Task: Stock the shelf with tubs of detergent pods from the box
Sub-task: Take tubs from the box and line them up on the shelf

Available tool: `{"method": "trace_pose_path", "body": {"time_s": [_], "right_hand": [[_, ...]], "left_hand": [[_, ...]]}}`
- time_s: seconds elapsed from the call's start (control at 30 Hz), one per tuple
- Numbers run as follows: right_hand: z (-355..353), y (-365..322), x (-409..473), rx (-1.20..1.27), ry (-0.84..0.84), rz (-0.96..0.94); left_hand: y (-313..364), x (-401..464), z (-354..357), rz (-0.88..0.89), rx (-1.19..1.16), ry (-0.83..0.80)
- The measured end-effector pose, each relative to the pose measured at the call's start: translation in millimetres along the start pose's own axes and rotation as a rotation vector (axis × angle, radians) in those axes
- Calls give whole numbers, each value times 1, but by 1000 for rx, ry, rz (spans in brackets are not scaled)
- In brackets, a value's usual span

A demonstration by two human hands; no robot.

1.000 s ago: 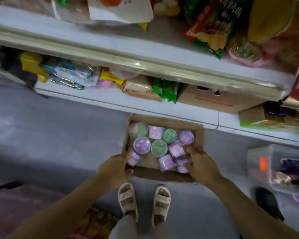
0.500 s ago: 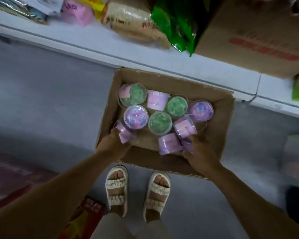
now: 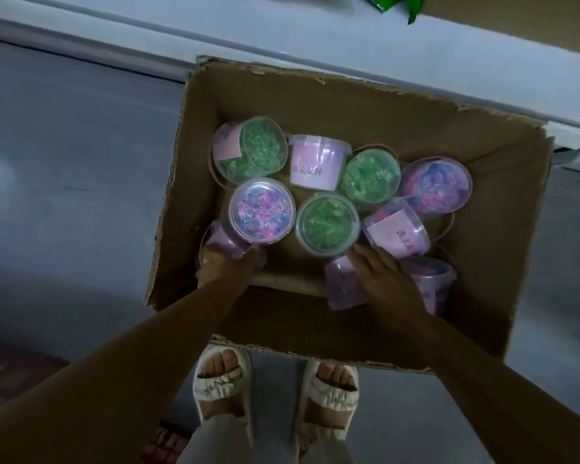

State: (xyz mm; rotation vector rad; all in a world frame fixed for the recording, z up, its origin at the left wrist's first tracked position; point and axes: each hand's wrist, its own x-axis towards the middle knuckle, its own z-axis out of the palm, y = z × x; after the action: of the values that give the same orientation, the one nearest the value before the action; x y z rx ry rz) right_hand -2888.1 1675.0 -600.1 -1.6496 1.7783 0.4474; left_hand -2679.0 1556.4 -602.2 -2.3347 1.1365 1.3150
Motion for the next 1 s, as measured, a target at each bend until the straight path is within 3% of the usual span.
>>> {"method": "trace_pose_path", "body": {"time_s": [0.1,0.27,0.4,0.6,0.7,1.0], "right_hand": [[10,3,11,-73,-25,10],[11,0,18,-170,157,-26],[5,-8,12,-19,51,44],[-26,-26,-16,86,48,187],[-54,-32,-35,317,40,291],[-168,-42,-96,1002,137,487]], "left_hand": [[2,12,13,-62,-43,59],[-2,31,18,-167,-167,108],[-9,37,14,-122,-76,75],[-14,2,-4,-138,-74,74],[-14,-19,-27,-109,-140,82],[32,-141,-112,215,-171,83]]}}
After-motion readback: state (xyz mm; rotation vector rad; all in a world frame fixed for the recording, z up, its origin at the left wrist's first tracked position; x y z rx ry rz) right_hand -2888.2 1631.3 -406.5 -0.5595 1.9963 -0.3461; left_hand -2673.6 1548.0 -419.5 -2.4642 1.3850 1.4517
